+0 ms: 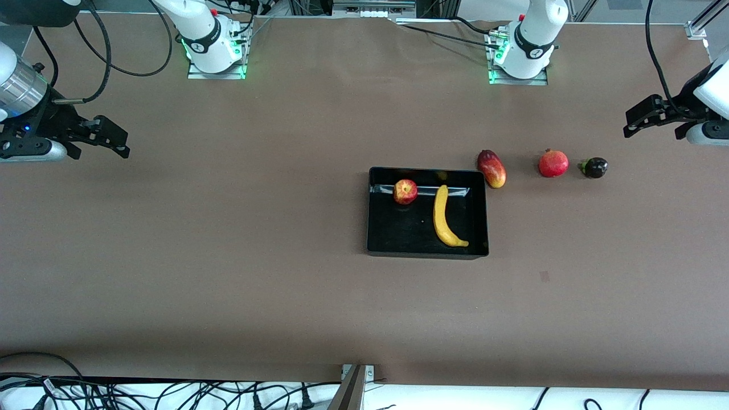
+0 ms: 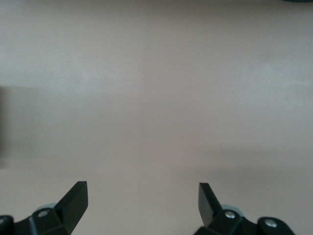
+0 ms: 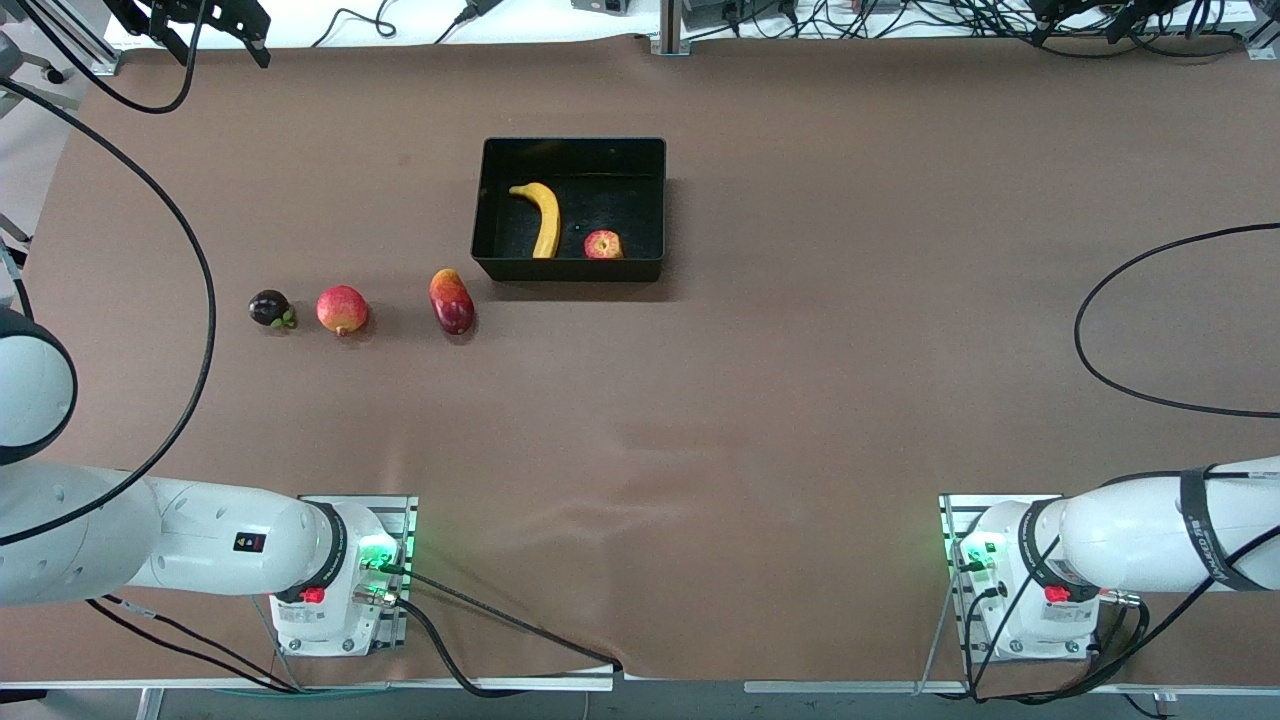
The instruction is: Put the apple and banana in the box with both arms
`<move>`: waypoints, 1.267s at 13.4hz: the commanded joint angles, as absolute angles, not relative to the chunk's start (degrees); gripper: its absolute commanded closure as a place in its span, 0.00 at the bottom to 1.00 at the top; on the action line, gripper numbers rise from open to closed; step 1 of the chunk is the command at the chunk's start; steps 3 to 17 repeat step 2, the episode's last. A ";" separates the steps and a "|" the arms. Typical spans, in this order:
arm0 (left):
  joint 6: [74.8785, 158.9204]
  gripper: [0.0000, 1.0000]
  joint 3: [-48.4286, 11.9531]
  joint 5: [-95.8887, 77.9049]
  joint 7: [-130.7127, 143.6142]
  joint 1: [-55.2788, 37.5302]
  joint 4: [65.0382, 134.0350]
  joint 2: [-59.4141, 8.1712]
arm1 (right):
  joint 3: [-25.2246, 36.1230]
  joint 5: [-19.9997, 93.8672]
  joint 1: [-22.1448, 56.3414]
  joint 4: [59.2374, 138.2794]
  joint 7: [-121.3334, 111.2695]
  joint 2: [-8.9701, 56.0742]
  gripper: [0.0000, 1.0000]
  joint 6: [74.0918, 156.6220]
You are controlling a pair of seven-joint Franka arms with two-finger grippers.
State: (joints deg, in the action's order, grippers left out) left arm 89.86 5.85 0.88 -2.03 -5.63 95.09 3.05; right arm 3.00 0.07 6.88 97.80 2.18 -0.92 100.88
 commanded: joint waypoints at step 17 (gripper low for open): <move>90.00 0.00 5.36 0.26 -3.43 -5.80 96.59 7.02 | 2.46 -0.09 6.42 96.94 2.55 -0.62 0.00 100.63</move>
